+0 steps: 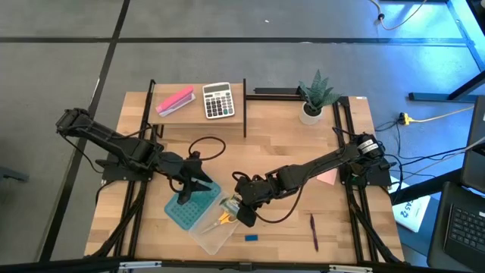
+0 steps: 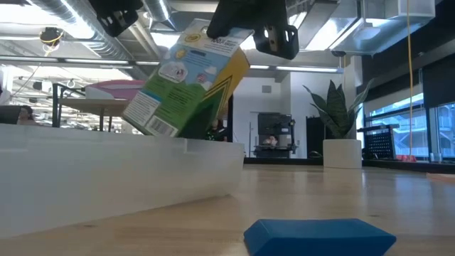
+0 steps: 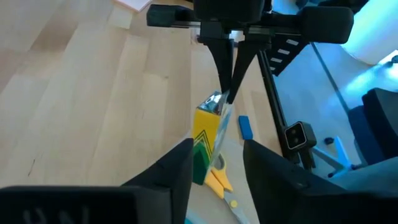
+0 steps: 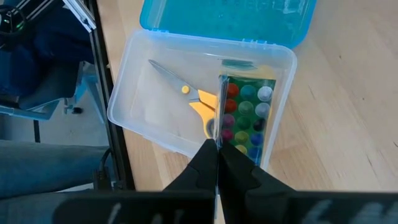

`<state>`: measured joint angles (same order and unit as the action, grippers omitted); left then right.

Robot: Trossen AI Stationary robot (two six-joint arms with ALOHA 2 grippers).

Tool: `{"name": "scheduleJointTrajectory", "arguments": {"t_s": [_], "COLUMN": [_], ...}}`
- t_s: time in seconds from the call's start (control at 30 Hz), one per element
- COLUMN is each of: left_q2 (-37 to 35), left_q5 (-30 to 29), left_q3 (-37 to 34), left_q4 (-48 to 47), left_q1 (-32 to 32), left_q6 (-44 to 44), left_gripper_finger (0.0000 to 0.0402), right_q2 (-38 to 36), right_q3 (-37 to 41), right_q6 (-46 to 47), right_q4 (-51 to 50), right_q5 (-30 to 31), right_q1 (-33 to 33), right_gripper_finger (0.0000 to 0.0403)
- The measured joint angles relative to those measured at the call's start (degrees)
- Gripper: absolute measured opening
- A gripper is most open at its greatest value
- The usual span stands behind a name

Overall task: Pack school essentials
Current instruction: Put the yellow crayon box into the blue supply box

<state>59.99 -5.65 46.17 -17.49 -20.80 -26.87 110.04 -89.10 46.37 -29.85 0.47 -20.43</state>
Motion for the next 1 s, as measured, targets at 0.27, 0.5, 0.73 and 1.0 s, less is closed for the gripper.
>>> {"name": "scheduleJointTrajectory", "arguments": {"t_s": [0.27, 0.5, 0.73, 1.0], "left_q2": [0.0, 0.0, 0.0, 0.37], "left_q5": [-2.55, -2.58, -2.58, -2.72], "left_q3": [0.0, -0.02, -0.02, -1.15], "left_q4": [-0.01, -0.03, -0.03, -1.4], "left_q1": [-0.01, 0.0, 0.0, -1.2], "left_q6": [0.48, 0.5, 0.57, 6.7], "left_gripper_finger": [0.0136, 0.0136, 0.0135, 0.0135], "right_q2": [0.0, -0.07, -0.09, -0.09], "right_q3": [-0.02, -0.07, -0.07, -0.07], "right_q6": [1.55, 1.81, 3.16, 4.2], "right_q4": [-0.02, -2.08, -3.89, -3.91], "right_q5": [0.0, 0.0, -0.04, -0.09], "right_q1": [0.0, 0.0, 0.0, 0.0], "right_gripper_finger": [0.0003, 0.0003, 0.0003, 0.0003]}}
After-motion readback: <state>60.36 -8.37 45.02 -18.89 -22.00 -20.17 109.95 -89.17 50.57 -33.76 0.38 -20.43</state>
